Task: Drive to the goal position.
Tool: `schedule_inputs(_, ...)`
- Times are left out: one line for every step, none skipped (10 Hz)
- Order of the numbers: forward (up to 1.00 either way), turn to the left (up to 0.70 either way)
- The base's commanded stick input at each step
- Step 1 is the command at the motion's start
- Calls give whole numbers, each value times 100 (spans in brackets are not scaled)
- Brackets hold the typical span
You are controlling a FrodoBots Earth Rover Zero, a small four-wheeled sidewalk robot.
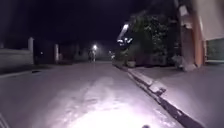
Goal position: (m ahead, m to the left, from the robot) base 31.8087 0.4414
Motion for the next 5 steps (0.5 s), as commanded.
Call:
schedule_inputs(70, 1)
schedule_inputs(70, 1)
schedule_inputs(70, 1)
schedule_inputs(70, 1)
schedule_inputs(70, 1)
